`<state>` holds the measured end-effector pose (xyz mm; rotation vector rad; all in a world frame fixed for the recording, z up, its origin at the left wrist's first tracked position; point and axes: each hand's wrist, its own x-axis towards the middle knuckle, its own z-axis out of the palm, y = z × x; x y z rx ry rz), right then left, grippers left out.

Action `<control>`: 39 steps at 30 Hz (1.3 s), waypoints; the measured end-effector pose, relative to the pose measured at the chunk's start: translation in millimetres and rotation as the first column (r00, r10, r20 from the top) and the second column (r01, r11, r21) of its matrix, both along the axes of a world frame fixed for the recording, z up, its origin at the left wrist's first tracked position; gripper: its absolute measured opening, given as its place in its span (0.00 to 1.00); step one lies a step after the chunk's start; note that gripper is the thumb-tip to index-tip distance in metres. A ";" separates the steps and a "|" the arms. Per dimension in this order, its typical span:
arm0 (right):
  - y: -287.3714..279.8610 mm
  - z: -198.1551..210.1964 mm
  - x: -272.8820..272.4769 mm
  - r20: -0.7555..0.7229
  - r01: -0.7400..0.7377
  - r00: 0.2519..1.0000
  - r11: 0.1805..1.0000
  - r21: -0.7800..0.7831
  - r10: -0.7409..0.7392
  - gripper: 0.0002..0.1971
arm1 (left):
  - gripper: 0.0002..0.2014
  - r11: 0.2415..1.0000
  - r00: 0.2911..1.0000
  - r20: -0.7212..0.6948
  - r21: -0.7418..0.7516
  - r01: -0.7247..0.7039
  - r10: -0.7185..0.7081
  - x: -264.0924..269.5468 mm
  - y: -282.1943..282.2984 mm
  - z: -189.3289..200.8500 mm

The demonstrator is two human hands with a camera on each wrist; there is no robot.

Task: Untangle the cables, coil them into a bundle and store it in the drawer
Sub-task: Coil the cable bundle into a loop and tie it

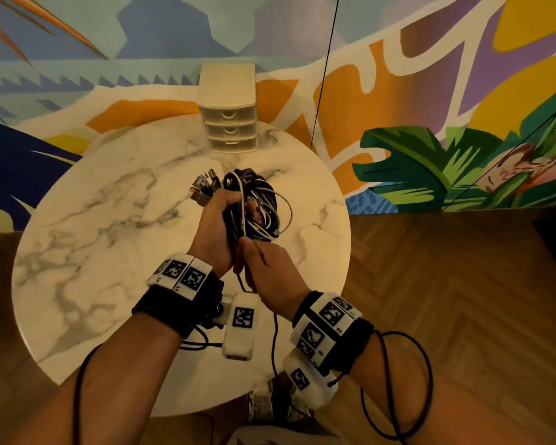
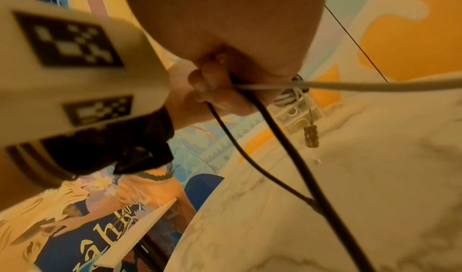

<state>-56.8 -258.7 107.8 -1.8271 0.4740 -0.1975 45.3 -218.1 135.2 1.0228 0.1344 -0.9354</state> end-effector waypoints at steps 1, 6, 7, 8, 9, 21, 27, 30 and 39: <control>1.0 -2.9 -0.2 0.009 0.002 1.000 1.000 0.004 -0.002 0.24 | 0.08 1.000 1.000 -0.013 -0.016 -0.014 0.014 -0.5 -0.8 0.4; 2.9 -12.2 -6.5 -0.011 -0.080 0.997 0.997 -0.002 0.080 0.23 | 0.02 0.991 0.964 0.260 0.102 -0.085 0.056 1.2 -1.7 -7.3; 4.0 -15.0 -9.7 -0.030 -0.110 0.993 0.993 0.043 0.111 0.22 | 0.04 0.988 0.952 0.298 0.109 -0.112 0.075 2.9 -2.0 -7.8; 5.1 -18.6 -13.1 -0.059 -0.131 0.989 0.984 0.121 0.139 0.19 | 0.06 0.986 0.943 0.321 0.104 -0.132 0.092 3.9 -2.1 -7.2; 7.8 -21.1 -15.8 -0.090 -0.159 0.979 0.962 0.220 0.182 0.15 | 0.09 0.985 0.938 0.331 0.092 -0.144 0.107 4.9 -1.9 -6.0; -62.6 -57.9 -4.4 -0.065 0.043 0.997 0.998 -0.035 -0.046 0.21 | 0.08 0.991 0.906 0.406 -0.007 0.131 -0.117 2.4 18.5 -1.7; -94.8 -47.8 -5.3 -0.156 -0.129 0.984 0.950 -0.286 0.086 0.12 | 0.14 0.945 0.718 0.617 0.161 0.285 -0.322 2.2 23.0 -2.0; -104.6 -34.3 -0.1 -0.367 -0.316 0.918 0.842 -0.436 0.154 0.10 | 0.11 0.857 0.526 0.681 0.347 0.381 -0.510 -2.8 25.2 7.5; -126.7 2.8 10.0 -0.667 -0.642 0.709 0.600 -0.478 0.227 0.09 | 0.11 0.571 0.058 0.636 0.646 0.507 -0.770 -13.4 20.3 12.1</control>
